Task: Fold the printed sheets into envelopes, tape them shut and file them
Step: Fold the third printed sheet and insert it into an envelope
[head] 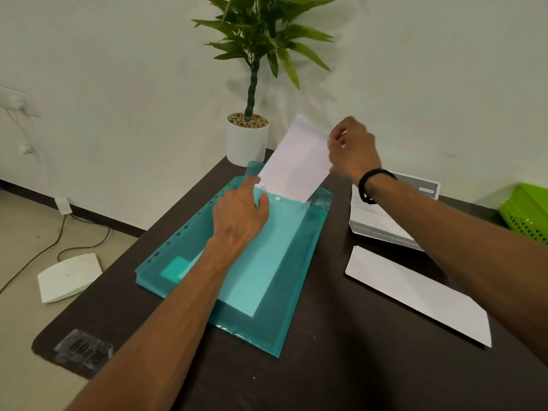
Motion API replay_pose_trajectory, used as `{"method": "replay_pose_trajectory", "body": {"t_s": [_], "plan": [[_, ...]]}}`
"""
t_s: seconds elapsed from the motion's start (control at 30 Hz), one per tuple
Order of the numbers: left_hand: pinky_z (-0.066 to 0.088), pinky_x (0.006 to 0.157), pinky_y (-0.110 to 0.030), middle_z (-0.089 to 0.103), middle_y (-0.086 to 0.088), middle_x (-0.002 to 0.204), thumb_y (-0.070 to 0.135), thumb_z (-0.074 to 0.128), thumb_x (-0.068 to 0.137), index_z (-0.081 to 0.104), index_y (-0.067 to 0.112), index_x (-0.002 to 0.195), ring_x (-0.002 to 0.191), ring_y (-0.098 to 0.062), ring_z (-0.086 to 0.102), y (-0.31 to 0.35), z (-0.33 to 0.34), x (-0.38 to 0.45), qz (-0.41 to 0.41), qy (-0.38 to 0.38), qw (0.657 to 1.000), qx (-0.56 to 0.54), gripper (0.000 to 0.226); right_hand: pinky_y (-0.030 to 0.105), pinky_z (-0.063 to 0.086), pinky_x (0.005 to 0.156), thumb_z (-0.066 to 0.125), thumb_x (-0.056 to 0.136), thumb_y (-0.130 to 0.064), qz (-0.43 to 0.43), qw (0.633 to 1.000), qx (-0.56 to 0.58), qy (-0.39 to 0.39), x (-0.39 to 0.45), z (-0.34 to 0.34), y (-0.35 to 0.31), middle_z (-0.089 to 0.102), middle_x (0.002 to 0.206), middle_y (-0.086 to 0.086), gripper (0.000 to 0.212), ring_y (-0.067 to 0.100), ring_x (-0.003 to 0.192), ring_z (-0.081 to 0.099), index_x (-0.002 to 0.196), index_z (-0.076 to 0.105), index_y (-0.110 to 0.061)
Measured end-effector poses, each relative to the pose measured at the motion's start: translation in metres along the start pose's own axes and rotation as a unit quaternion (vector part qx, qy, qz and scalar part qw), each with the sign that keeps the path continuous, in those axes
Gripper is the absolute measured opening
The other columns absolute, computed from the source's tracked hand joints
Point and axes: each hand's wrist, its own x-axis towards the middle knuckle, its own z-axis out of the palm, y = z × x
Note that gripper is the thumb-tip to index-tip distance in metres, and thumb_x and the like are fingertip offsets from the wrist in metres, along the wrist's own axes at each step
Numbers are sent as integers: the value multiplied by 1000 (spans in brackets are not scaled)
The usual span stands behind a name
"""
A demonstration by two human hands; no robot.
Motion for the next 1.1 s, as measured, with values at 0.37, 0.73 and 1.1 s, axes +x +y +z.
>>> {"method": "replay_pose_trajectory", "body": {"t_s": [0.37, 0.73, 1.1], "plan": [[61, 82, -43, 65, 3, 71, 38, 56, 104, 56, 22, 140, 66, -15, 64, 10, -11, -2, 39, 77, 993, -81, 39, 32, 65, 69, 59, 102, -9, 36, 970, 205, 123, -32, -115, 37, 64, 105, 5, 5, 13, 74, 75, 105, 55, -11], [14, 125, -61, 19, -8, 170, 68, 68, 82, 24, 33, 163, 156, -35, 18, 130, -16, -67, 303, 24, 949, 84, 98, 25, 62, 67, 66, 96, 7, 198, 862, 458, 89, -140, -180, 83, 63, 118, 19, 18, 18, 74, 74, 106, 64, -7], [54, 68, -19, 73, 12, 101, 47, 51, 105, 69, 28, 114, 87, -8, 70, 199, -54, -91, 139, -181, 956, -183, 27, 36, 57, 93, 83, 74, -58, 98, 916, 379, 84, -183, -212, 80, 70, 129, -12, 69, 7, 117, 69, 137, 66, -36]]}}
